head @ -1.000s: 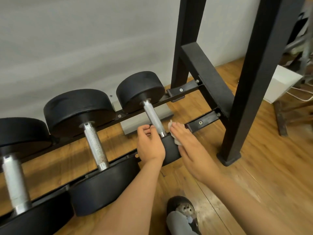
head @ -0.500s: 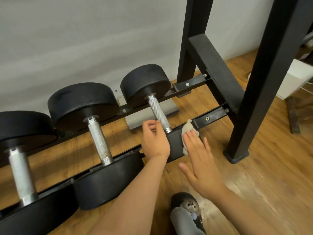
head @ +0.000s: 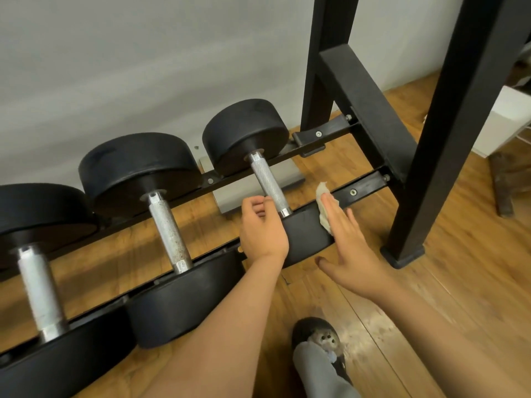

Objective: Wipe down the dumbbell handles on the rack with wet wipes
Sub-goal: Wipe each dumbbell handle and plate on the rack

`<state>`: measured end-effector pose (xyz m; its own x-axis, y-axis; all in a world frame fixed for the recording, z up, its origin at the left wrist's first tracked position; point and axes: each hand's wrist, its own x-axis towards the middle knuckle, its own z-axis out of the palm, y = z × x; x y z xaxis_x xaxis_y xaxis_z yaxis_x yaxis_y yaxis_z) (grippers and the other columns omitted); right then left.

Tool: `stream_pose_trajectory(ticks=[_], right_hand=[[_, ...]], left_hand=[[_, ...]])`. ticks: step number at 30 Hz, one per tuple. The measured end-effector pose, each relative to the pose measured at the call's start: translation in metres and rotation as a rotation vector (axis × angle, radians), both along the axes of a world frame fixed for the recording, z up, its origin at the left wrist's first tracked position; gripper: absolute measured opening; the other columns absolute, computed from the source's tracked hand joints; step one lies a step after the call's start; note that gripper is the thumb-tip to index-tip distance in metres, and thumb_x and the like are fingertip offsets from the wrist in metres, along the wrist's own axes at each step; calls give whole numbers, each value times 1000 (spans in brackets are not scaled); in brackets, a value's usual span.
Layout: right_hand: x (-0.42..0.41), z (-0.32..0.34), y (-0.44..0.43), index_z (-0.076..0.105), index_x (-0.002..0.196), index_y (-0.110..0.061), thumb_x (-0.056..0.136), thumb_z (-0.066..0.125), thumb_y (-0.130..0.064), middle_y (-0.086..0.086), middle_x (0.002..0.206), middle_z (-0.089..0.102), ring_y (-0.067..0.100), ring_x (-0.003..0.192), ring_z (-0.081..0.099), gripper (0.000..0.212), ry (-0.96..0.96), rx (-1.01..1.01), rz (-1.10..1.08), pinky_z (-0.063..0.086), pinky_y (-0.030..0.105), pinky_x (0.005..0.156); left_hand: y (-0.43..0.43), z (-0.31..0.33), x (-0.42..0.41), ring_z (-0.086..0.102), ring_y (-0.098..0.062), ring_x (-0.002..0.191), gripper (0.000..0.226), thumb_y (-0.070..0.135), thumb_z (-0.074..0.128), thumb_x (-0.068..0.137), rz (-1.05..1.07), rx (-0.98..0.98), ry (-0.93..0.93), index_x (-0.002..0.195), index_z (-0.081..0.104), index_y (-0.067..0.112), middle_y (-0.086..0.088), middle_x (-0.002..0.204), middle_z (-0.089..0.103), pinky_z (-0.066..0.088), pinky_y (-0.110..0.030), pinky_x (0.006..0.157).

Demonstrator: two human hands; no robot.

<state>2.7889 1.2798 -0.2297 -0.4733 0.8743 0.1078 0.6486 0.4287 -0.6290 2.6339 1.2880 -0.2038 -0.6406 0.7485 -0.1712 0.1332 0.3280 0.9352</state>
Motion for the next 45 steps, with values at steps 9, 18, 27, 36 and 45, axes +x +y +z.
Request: stream_pose_trajectory(ticks=[9, 18, 27, 36, 45], right_hand=[[5, 4, 17, -3, 156, -29, 79, 75, -12, -15, 163, 0, -1, 148, -3, 111, 137, -183, 0, 4, 47, 123], [17, -10, 17, -5, 154, -35, 75, 73, 4, -24, 160, -2, -12, 144, 0, 118, 219, -386, 13, 7, 18, 120], [22, -20, 27, -1, 154, -35, 74, 72, 10, -27, 155, 9, -20, 136, 11, 117, 270, -503, 23, 17, -3, 101], [22, -26, 27, 15, 138, -52, 75, 68, 15, -43, 131, 25, -20, 126, 27, 106, 371, -591, -47, 21, 8, 102], [24, -40, 11, 21, 130, -54, 77, 61, 20, -36, 132, 31, -3, 135, 23, 100, 464, -704, -83, 22, 25, 110]], left_hand=[[-2, -1, 0, 56, 0, 83, 15, 35, 49, 100, -14, 19, -1, 105, 58, 24, 11, 95, 63, 38, -18, 62], [-1, -2, 0, 55, 1, 81, 15, 34, 50, 99, -13, 29, -4, 105, 59, 23, 14, 92, 60, 37, -16, 62], [-1, -2, -1, 55, 1, 82, 17, 34, 50, 99, -13, 26, 15, 106, 59, 22, 15, 91, 58, 38, -17, 62], [0, -3, -1, 56, 0, 83, 16, 34, 50, 99, -22, 27, 4, 108, 57, 22, 15, 91, 59, 41, -18, 65], [1, -5, -1, 59, -4, 85, 17, 36, 51, 99, -13, 25, 17, 111, 55, 25, 10, 95, 63, 45, -24, 67]])
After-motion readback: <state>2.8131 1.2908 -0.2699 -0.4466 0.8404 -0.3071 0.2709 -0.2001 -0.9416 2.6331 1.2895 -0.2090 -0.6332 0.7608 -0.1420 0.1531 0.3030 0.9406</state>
